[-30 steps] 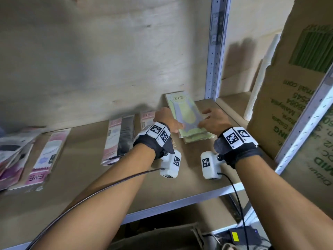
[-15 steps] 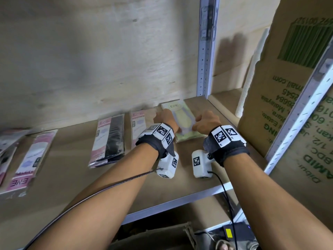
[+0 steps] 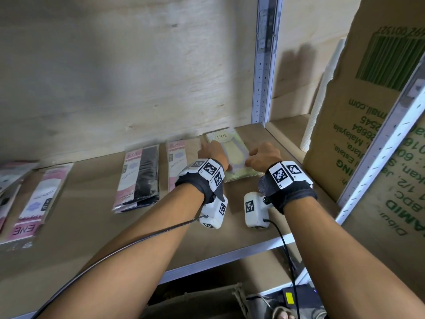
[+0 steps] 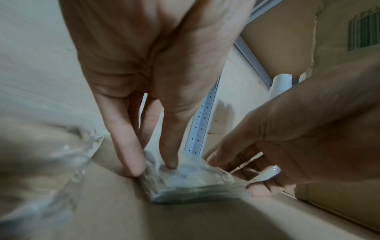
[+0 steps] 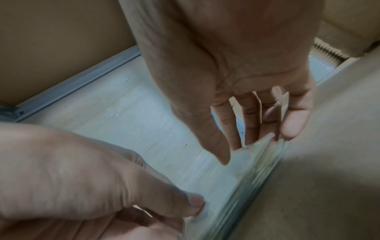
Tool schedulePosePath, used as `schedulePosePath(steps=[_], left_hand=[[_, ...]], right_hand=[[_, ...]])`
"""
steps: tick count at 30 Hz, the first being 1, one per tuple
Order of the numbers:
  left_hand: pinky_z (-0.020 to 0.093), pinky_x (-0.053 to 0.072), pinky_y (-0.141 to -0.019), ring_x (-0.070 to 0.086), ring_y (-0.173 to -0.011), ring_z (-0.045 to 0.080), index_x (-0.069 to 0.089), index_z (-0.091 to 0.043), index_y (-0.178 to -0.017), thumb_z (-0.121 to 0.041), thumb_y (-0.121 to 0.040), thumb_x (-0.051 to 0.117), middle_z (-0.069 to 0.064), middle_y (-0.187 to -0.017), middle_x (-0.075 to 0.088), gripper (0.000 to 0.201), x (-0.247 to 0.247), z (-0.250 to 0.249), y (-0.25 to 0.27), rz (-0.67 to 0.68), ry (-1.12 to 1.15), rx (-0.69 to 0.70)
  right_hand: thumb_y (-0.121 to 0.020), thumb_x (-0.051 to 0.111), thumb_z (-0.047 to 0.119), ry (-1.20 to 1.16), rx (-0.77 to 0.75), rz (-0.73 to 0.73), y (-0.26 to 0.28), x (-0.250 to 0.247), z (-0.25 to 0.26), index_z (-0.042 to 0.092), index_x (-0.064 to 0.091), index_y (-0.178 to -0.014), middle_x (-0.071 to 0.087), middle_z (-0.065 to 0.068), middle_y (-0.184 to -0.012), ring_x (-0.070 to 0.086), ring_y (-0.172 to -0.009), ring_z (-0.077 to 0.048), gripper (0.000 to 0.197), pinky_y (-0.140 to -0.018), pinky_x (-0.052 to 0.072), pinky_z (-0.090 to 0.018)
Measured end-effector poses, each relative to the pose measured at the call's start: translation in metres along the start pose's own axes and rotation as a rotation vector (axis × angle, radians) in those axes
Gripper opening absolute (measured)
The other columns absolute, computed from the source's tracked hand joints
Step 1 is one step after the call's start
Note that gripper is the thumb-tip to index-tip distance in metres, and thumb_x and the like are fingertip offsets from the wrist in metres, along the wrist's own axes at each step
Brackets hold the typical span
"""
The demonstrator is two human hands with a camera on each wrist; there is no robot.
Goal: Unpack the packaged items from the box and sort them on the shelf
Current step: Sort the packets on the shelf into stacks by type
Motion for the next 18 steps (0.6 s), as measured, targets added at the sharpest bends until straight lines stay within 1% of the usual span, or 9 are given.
schedulePosePath(steps=[3,5,7,9,11,13,15,16,18], left_hand=[[0.028,0.046,-0.065,0.066,-0.106,0.029,0.064,-0.001,-0.105,-0.037,-0.066,0.091,0.014,-0.117,0.065,0.059,-0.003,-0.002,0.002,0.007,-0.019,0.016],[0.028,0.048,-0.067,0.066,-0.107,0.029,0.064,-0.001,-0.105,-0.035,-0.066,0.091,0.015,-0.119,0.065,0.058,-0.006,-0.002,0.002,0.014,-0.023,0.026],[0.031,0.053,-0.072,0.066,-0.107,0.030,0.063,-0.001,-0.107,-0.034,-0.067,0.091,0.015,-0.120,0.065,0.059,-0.006,-0.001,0.002,0.033,-0.010,0.037],[0.030,0.056,-0.078,0.067,-0.106,0.030,0.062,-0.001,-0.113,-0.036,-0.071,0.089,0.015,-0.119,0.066,0.061,-0.009,0.001,0.003,0.026,0.017,0.054],[0.033,0.058,-0.085,0.069,-0.104,0.029,0.063,-0.001,-0.117,-0.040,-0.076,0.084,0.014,-0.117,0.069,0.060,-0.024,0.004,0.008,0.006,0.036,0.091],[0.033,0.058,-0.082,0.070,-0.101,0.030,0.068,0.000,-0.111,-0.040,-0.080,0.078,0.015,-0.113,0.070,0.052,-0.051,0.011,0.015,-0.041,0.093,0.138],[0.034,0.058,-0.081,0.069,-0.099,0.031,0.073,-0.001,-0.105,-0.037,-0.080,0.077,0.016,-0.109,0.071,0.043,-0.086,0.028,0.022,-0.112,0.208,0.168],[0.035,0.059,-0.083,0.070,-0.097,0.031,0.075,-0.004,-0.101,-0.035,-0.080,0.078,0.015,-0.106,0.073,0.037,-0.101,0.039,0.026,-0.145,0.264,0.183],[0.039,0.061,-0.083,0.072,-0.088,0.030,0.078,-0.006,-0.092,-0.030,-0.081,0.077,0.013,-0.095,0.076,0.026,-0.125,0.073,0.035,-0.187,0.380,0.188]], right_hand=[[-0.085,0.071,0.013,-0.002,0.003,0.010,0.000,0.000,0.001,0.001,0.069,-0.117,0.067,-0.018,-0.118,0.062,-0.109,-0.032,0.034,-0.099,0.051,-0.038],[-0.085,0.071,0.014,0.010,0.003,0.012,0.000,-0.001,0.004,0.001,0.069,-0.116,0.067,-0.017,-0.117,0.062,-0.109,-0.032,0.034,-0.098,0.052,-0.038],[-0.085,0.071,0.016,0.024,0.010,0.012,0.003,-0.002,0.005,0.000,0.068,-0.116,0.067,-0.017,-0.116,0.062,-0.108,-0.032,0.034,-0.095,0.053,-0.038],[-0.086,0.069,0.018,0.036,0.038,-0.003,0.006,-0.002,0.003,-0.001,0.066,-0.115,0.066,-0.018,-0.116,0.061,-0.109,-0.034,0.034,-0.095,0.052,-0.039],[-0.086,0.066,0.020,0.051,0.064,-0.030,0.010,-0.003,0.004,-0.001,0.064,-0.118,0.062,-0.019,-0.121,0.057,-0.116,-0.036,0.038,-0.101,0.049,-0.041],[-0.086,0.063,0.022,0.040,0.038,-0.056,0.013,-0.005,0.012,0.001,0.063,-0.123,0.060,-0.016,-0.123,0.053,-0.124,-0.036,0.042,-0.106,0.044,-0.042],[-0.087,0.062,0.021,-0.022,-0.029,-0.078,0.018,-0.006,0.029,0.010,0.065,-0.127,0.063,-0.013,-0.127,0.054,-0.125,-0.033,0.042,-0.107,0.044,-0.038],[-0.087,0.063,0.021,-0.058,-0.068,-0.082,0.022,-0.007,0.037,0.014,0.067,-0.125,0.066,-0.011,-0.125,0.057,-0.121,-0.030,0.039,-0.105,0.046,-0.036],[-0.088,0.065,0.019,-0.129,-0.152,-0.051,0.032,0.000,0.056,0.016,0.073,-0.115,0.072,-0.009,-0.112,0.066,-0.107,-0.026,0.028,-0.099,0.052,-0.037]])
Point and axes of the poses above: each hand's wrist, its own y-axis away from the middle knuckle, its own x-axis out of the palm, z = x × y, the point moved 6 cm from there along -y, towards the middle knuckle
